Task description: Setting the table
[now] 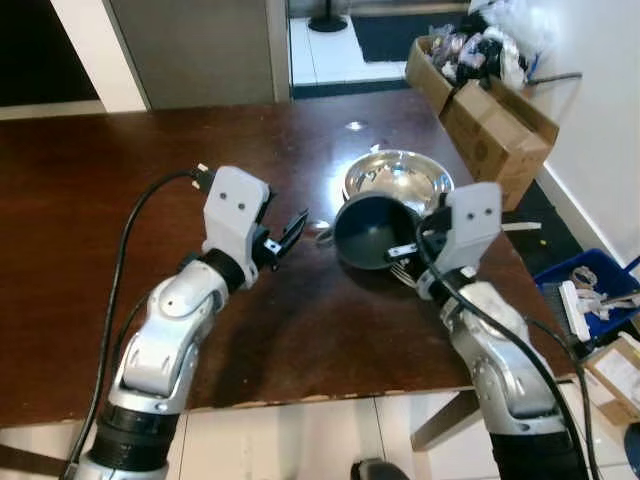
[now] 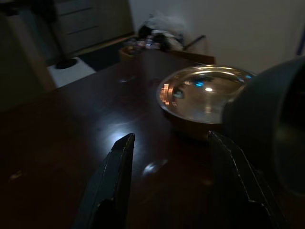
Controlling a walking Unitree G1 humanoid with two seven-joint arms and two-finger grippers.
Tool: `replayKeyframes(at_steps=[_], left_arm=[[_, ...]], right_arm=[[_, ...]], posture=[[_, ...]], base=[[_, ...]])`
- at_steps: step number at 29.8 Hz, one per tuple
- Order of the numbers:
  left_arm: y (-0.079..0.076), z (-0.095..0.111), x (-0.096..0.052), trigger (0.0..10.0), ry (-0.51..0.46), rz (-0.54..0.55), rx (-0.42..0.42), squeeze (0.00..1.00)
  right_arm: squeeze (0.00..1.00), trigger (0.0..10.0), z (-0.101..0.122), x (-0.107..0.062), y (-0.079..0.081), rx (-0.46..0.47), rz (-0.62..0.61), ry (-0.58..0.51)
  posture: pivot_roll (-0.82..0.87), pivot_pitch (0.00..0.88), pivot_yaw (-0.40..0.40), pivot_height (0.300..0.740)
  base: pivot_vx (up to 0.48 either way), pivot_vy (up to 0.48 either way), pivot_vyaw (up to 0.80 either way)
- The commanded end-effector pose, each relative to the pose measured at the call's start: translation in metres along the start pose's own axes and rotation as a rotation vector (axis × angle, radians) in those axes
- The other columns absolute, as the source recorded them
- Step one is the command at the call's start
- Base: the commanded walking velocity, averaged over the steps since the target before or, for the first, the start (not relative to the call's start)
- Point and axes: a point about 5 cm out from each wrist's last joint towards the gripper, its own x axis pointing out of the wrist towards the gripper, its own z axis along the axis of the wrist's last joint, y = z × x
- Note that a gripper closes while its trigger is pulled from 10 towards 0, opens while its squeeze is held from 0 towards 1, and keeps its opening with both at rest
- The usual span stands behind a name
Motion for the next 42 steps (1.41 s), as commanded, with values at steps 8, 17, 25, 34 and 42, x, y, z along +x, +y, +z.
replayKeyframes(at_steps=[8, 17, 25, 34, 42], left_arm=[[0.024, 0.006, -0.008, 10.0, 0.035, -0.011, 0.068, 0.0], [0.033, 0.004, -0.013, 10.0, 0.078, 0.01, 0.144, 0.0], [0.031, 0.006, -0.018, 10.0, 0.103, -0.017, 0.154, 0.0], [0.033, 0.005, -0.02, 10.0, 0.112, -0.007, 0.163, 0.0], [0.031, 0.004, -0.02, 10.0, 0.116, -0.004, 0.157, 0.0]], right_arm=[[0.0, 10.0, -0.023, 0.034, 0.014, 0.094, 0.122, 0.126], [0.0, 10.0, -0.032, 0.074, 0.012, 0.176, 0.089, 0.199], [0.0, 10.0, -0.033, 0.088, 0.0, 0.317, 0.039, 0.299], [0.0, 10.0, -0.044, 0.084, 0.003, 0.16, 0.199, 0.419], [0.0, 10.0, -0.063, 0.073, -0.007, 0.136, 0.18, 0.533]], posture=[[-0.12, 0.019, 0.099, 0.74], [-0.09, 0.035, 0.103, 0.74], [-0.07, 0.052, 0.102, 0.74], [-0.06, 0.051, 0.091, 0.74], [-0.07, 0.058, 0.083, 0.74]], base=[[0.0, 0.0, 0.0], [0.0, 0.0, 0.0], [0.0, 0.0, 0.0], [0.0, 0.0, 0.0], [0.0, 0.0, 0.0]])
